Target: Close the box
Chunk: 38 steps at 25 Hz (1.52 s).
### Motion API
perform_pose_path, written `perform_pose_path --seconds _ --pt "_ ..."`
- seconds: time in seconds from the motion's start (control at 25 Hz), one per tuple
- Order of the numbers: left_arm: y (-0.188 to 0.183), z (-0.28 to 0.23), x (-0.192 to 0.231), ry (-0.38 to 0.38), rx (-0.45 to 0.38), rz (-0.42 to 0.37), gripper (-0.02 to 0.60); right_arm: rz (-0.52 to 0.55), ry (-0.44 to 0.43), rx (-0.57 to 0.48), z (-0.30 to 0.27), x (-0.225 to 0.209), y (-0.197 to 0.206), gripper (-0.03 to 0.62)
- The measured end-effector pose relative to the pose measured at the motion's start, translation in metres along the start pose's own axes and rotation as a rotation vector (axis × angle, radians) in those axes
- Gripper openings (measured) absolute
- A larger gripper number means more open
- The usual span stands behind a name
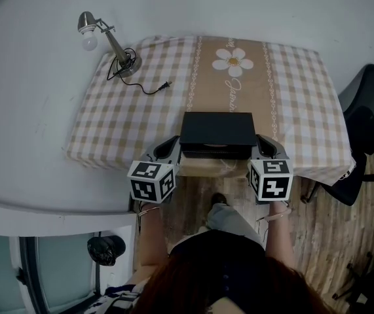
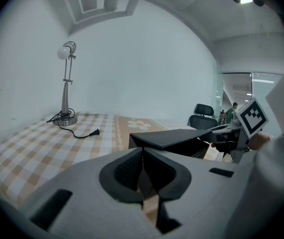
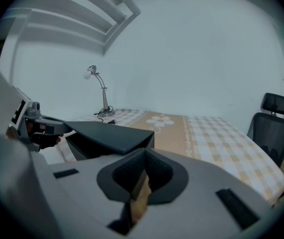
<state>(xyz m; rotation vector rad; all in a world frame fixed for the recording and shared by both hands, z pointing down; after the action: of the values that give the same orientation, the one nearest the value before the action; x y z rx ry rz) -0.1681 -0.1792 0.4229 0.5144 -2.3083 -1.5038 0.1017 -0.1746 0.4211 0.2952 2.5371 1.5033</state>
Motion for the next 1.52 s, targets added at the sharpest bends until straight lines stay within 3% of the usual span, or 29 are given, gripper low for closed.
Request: perform_pose_path --seconds 1.52 --pt "0.020 0.021 -0.013 0.035 0.044 -0.010 0.028 -0.018 0.031 0.029 0.028 0.010 0.027 0.017"
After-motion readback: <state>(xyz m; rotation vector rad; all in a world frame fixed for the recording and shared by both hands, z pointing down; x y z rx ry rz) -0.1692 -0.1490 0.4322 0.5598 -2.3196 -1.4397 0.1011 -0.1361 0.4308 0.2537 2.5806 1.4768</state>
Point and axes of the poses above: the fingertips, and each gripper's own axes: z backward along the fingers, x to its left, y out of its underside, the point moved 7 cm from there along z, backward along the fingers, and after that the axes turned 3 degrees about -z, right-handed, at the moved point
